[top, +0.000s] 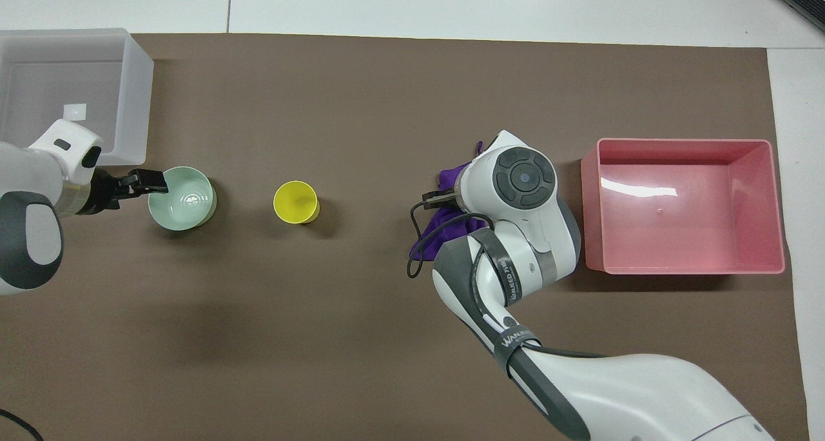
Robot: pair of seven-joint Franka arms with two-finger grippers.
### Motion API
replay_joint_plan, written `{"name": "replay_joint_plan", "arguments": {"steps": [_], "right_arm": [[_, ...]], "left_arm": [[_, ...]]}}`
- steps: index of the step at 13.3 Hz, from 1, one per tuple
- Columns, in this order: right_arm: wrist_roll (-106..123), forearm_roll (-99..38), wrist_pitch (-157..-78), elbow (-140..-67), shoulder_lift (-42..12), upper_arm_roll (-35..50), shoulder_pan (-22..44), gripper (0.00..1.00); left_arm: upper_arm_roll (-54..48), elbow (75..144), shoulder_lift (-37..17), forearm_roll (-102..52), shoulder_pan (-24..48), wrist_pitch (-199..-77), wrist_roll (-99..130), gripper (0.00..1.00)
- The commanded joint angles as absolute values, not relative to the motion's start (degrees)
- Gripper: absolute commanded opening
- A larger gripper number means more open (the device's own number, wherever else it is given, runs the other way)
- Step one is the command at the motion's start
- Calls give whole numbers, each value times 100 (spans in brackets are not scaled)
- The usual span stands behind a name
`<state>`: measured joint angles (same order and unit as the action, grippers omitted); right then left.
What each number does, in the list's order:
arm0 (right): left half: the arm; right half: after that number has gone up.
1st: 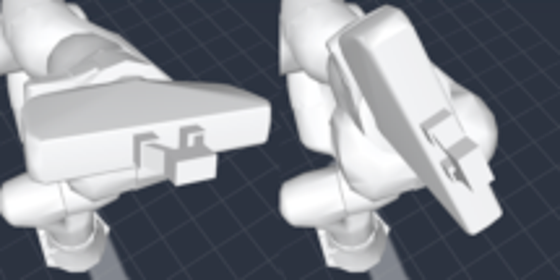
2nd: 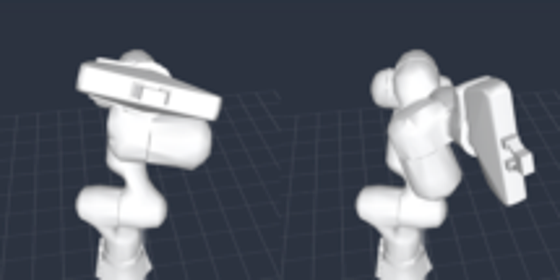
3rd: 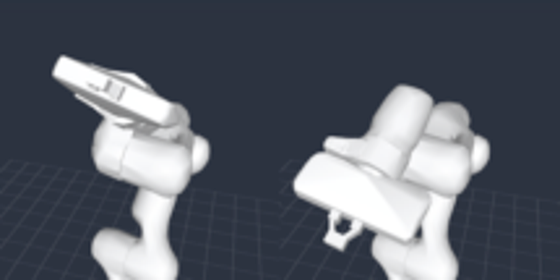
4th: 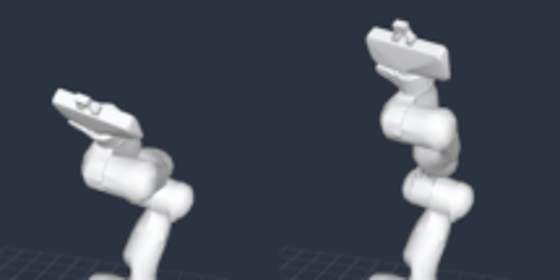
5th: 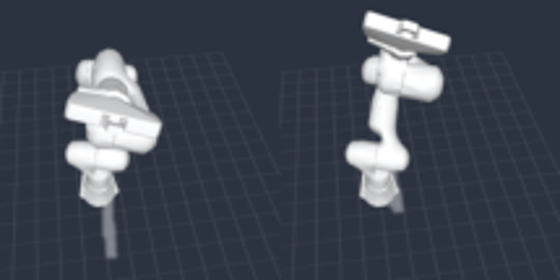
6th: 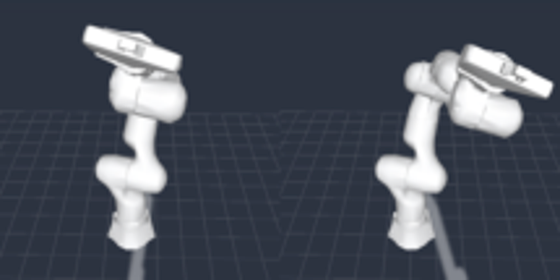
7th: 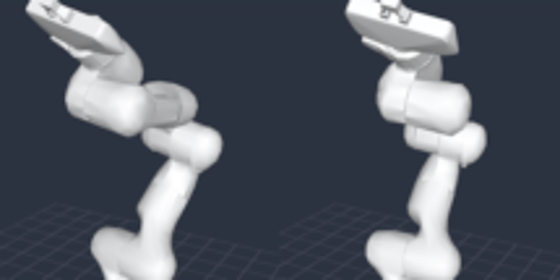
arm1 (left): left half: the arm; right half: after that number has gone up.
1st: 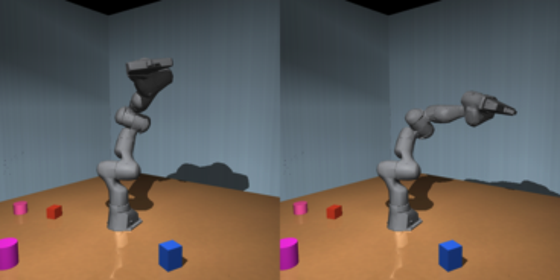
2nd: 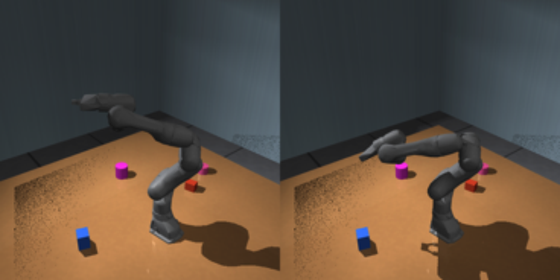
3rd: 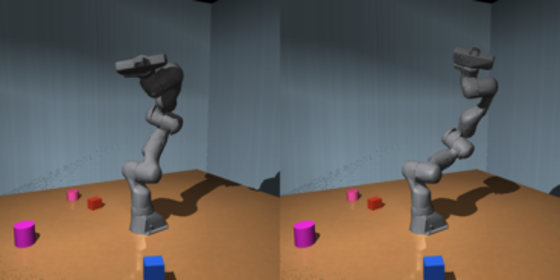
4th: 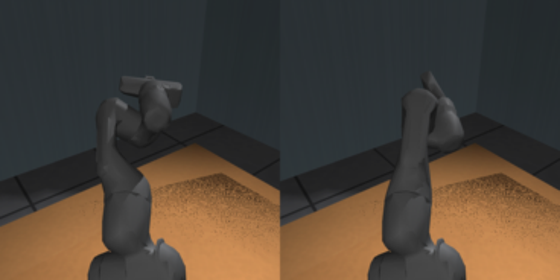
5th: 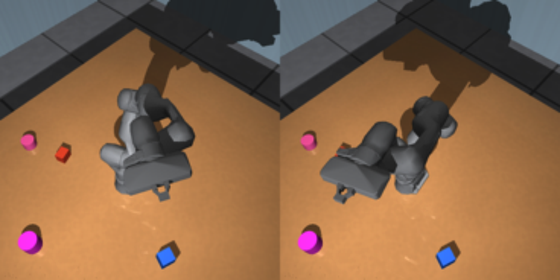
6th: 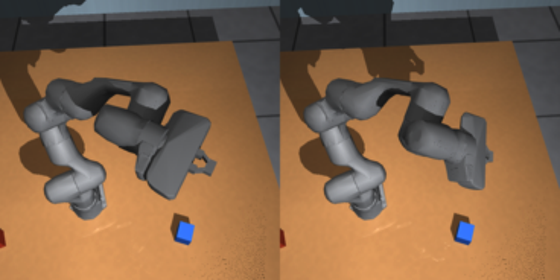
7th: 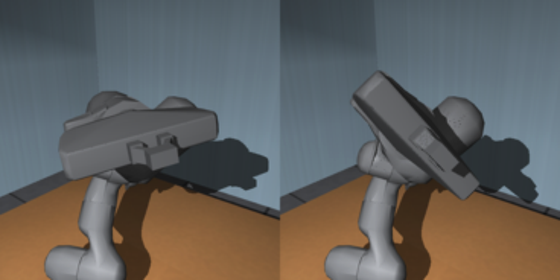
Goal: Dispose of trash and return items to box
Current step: 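Grasp the green bowl with the left gripper while the right gripper grasps the cloth, then carry the bowl into the clear box while the right gripper carries the cloth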
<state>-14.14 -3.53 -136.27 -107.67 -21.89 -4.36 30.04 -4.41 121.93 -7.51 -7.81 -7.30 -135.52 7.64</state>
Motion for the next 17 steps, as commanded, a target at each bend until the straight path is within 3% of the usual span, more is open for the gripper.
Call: {"name": "replay_joint_plan", "arguments": {"steps": [1,2,3,4,5,6,12,15,17], "right_arm": [[-1081,-475,-13790,-11083,-2066,-466,2962,41],[-1142,-475,-13773,-11083,-2065,-466,2962,0],[-1282,-475,-13738,-11109,-2057,-475,2962,0],[-1501,-475,-13729,-11135,-2048,-475,2971,0],[-1781,-475,-13711,-11127,-2048,-475,2988,0],[-1923,-422,-13694,-11118,-2030,-475,2997,0],[-2539,-396,-12597,-10899,-1030,-536,2857,0],[-2549,-291,-11973,-10627,-529,-554,2533,0],[-2488,217,-11673,-10600,-108,-536,2182,0]], "left_arm": [[-483,12453,-870,-1080,-817,-13895,844,100],[-483,12489,-888,-1081,-817,-13965,852,100],[-483,12515,-879,-1081,-817,-13948,853,98],[-492,12542,-870,-1090,-817,-13948,844,59],[-492,12542,-870,-1107,-817,-13948,844,11],[-492,12542,-870,-1134,-817,-13948,835,0],[-483,12157,-730,-1134,-914,-13388,739,0],[-483,11272,-685,-1134,-984,-12554,747,0],[-475,10628,-956,-1134,-1098,-12445,756,0]]}}
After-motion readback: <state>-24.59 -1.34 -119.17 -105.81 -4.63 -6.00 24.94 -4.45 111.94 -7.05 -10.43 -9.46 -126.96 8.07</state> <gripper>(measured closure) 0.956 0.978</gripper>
